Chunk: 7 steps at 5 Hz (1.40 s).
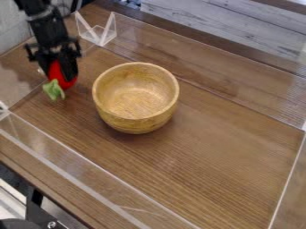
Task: Move the red object to the right side of the table
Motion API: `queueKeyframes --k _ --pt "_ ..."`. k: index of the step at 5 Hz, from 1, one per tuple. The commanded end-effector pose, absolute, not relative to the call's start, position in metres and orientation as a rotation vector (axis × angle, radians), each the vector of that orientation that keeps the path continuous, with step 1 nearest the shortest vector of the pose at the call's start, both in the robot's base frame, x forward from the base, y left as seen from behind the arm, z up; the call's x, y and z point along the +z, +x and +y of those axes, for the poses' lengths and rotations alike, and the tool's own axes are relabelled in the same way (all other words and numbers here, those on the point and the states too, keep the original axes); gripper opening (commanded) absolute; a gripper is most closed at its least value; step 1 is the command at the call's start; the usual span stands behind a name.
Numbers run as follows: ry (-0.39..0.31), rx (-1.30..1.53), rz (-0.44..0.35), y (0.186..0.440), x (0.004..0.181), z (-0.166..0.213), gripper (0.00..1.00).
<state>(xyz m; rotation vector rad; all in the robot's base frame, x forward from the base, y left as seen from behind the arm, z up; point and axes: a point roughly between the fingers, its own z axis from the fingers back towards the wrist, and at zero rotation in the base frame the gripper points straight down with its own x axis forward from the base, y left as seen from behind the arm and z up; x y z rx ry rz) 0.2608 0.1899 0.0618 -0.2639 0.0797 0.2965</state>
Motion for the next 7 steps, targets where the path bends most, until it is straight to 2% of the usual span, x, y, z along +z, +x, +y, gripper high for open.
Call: queueKeyframes --k 1,3,5,7 --pt "-0.237 0.239 -0.006 0.273 0.112 0.187 0.00" --pt "-0.256 0.123 -0.014 0.286 0.140 0.131 0.00" --pt "-0.269 -0.122 0.028 0.276 0.132 0.101 0.00" --pt "-0.284 -0.250 0.050 0.266 0.138 0.026 0.00"
